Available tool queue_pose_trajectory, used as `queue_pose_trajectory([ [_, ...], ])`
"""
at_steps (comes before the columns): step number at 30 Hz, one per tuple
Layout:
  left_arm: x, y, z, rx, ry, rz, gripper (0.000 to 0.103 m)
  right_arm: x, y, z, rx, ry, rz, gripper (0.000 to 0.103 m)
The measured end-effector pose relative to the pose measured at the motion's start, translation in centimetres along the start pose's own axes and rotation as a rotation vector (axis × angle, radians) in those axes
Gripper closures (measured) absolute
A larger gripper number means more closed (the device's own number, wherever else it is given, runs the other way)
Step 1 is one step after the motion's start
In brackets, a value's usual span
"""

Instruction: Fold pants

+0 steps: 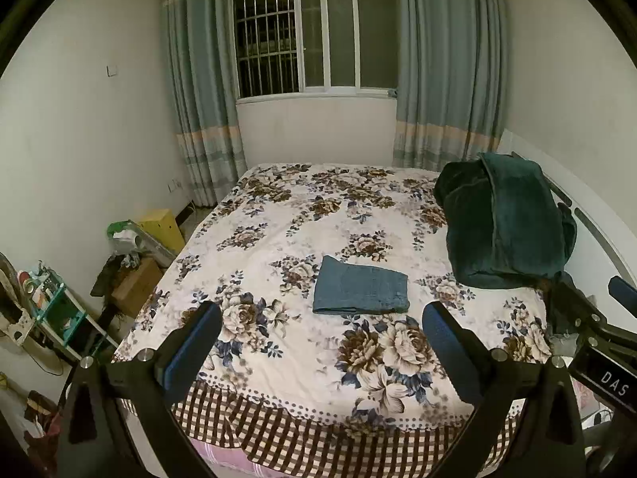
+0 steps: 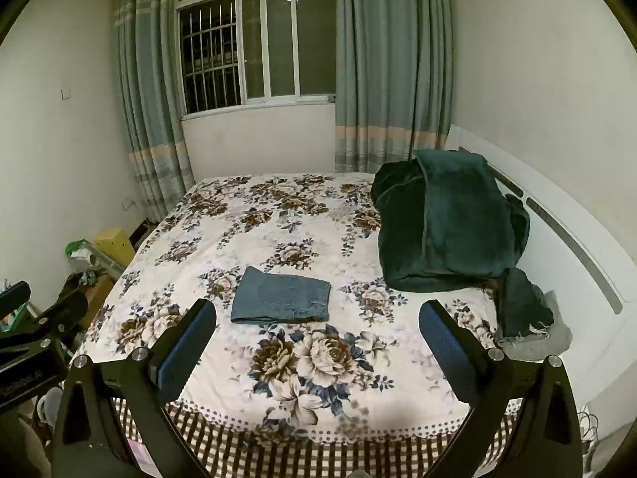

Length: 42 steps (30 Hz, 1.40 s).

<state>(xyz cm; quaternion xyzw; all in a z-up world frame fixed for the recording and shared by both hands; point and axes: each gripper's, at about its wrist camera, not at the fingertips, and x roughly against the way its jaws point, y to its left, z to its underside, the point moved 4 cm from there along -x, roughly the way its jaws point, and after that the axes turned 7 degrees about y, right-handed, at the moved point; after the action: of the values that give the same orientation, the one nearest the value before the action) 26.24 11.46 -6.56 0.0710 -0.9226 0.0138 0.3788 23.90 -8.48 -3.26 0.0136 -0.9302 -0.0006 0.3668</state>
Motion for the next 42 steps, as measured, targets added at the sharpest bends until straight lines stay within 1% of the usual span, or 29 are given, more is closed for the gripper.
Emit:
queue_pose_trajectory([
  [25, 0.1, -0.1, -0.3, -0.004, 0.007, 0.018, 0.0, 0.0, 0.1, -0.1, 0.009, 0.002, -0.001, 0.0],
  [34, 0.1, -0.2, -0.5, -0.011, -0.001, 0.013, 0.0, 0.5, 1.2, 0.7, 0.025, 0.007, -0.023, 0.0],
  [42, 0.1, 0.0, -0.9, -0.013, -0.01, 0.011, 0.0, -0.4, 1.0, 0.1, 0.03, 0.011, -0.036, 0.0],
])
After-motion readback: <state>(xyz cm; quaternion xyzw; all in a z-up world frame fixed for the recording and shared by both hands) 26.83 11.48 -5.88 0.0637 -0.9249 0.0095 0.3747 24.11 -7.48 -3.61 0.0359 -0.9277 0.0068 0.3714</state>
